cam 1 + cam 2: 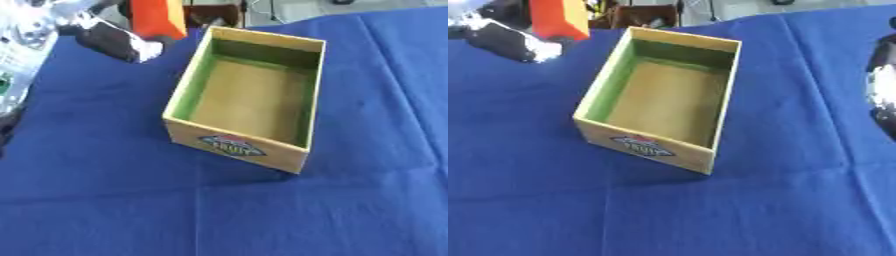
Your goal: Pick up objects on the table and place them in the box.
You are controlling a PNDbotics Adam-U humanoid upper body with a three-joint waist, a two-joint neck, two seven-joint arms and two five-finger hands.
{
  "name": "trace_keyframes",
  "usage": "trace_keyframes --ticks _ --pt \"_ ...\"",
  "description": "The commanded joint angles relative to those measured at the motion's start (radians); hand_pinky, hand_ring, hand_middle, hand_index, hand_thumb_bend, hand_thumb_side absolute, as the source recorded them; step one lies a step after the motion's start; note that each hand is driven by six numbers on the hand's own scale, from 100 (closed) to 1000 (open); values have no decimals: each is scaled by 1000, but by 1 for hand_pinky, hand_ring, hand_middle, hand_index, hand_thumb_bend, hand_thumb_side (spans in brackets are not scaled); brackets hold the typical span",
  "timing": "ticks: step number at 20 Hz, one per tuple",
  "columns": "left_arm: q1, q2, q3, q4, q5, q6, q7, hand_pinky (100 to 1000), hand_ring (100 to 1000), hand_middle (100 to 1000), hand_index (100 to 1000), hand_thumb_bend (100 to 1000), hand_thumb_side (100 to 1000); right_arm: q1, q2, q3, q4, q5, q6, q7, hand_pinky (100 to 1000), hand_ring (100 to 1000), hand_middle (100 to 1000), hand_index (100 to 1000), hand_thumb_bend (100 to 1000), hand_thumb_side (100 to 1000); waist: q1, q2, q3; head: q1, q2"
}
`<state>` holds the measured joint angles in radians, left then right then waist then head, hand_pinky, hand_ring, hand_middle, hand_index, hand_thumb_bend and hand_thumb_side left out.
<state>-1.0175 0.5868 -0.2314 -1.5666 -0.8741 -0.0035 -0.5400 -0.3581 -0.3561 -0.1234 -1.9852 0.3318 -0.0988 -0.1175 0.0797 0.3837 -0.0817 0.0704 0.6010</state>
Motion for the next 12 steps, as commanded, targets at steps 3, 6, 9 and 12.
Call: trace_keyframes --ticks 3,6,9,12 --pt "-66 -90 -7 101 -157 -41 33 256 428 344 541 100 504 -19 -16 -3 -15 -10 -5 -3 736 656 603 796 100 554 -3 -15 -7 9 -16" --pt "-95 -126 2 134 -191 -33 60 265 434 346 544 100 485 -40 -2 5 -15 -20 -11 0 736 656 603 796 100 553 -8 -2 -34 31 -35" --pt "-117 -190 -24 186 -232 -9 95 276 440 349 546 100 483 -58 6 8 -15 -30 -13 2 736 656 603 796 100 553 -7 8 -52 40 -46" --pt "-120 -235 -44 231 -278 -5 120 279 441 346 544 100 484 -64 8 8 -15 -34 -14 2 736 656 603 796 100 553 -5 13 -60 40 -49"
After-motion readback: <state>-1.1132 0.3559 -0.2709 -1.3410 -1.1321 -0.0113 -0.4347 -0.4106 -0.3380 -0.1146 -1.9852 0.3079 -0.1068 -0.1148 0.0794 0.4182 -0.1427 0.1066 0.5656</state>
